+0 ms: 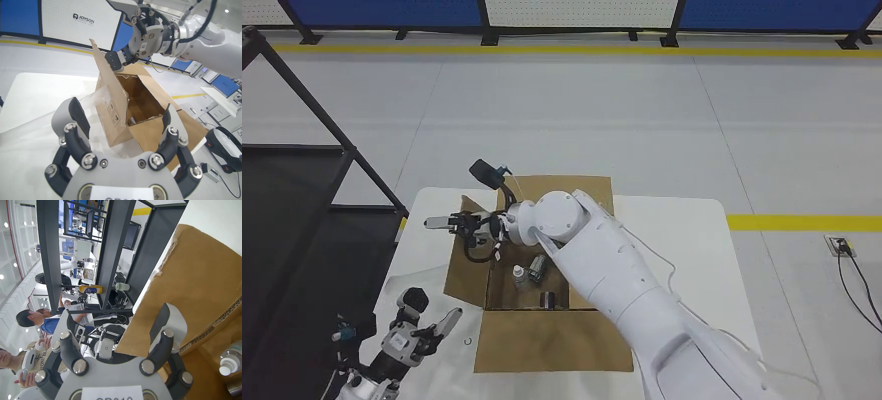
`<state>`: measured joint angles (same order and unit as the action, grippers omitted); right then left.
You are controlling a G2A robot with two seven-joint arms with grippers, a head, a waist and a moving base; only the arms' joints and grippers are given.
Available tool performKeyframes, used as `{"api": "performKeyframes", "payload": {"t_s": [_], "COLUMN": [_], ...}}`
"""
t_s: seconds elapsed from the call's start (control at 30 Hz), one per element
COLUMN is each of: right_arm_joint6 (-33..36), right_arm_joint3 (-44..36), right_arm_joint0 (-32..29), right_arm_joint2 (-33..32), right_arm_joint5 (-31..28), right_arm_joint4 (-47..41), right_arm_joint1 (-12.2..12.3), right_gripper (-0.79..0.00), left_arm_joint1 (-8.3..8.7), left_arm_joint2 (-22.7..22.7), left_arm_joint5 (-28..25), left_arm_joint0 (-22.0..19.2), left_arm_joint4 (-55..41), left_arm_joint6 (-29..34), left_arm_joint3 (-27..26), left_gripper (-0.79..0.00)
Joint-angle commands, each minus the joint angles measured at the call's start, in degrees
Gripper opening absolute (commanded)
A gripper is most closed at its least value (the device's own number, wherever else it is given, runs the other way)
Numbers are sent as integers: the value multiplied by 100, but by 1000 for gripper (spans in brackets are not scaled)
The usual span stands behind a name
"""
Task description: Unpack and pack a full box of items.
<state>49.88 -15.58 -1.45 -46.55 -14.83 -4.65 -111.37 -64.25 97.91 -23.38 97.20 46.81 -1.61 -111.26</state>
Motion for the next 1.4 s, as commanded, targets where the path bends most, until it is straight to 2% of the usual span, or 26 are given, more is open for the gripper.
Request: {"api": "performKeyframes", "payload": {"t_s": [0.0,0.17,0.43,0.9,1.37], "right_arm_joint6": [41,105,182,38,59], "right_arm_joint3": [29,102,179,149,-71], "right_arm_joint0": [9,29,66,157,15], "right_arm_joint2": [3,-9,-49,-228,-606], "right_arm_joint5": [-49,-142,-255,-693,-1194], "right_arm_joint4": [11,20,51,147,76], "right_arm_joint1": [-21,-67,-101,9,341], "right_gripper": [0,0,0,0,0], "left_arm_joint1": [-35,-103,-165,-191,-204], "left_arm_joint2": [-204,-526,-712,-322,-176], "left_arm_joint5": [440,1251,1842,1871,1751], "left_arm_joint0": [-80,-316,-629,-693,-753], "left_arm_joint4": [201,499,649,383,350], "left_arm_joint6": [-174,-343,-339,-342,-52], "left_arm_joint3": [10,75,280,642,881], "left_gripper": [0,0,0,0,0]}}
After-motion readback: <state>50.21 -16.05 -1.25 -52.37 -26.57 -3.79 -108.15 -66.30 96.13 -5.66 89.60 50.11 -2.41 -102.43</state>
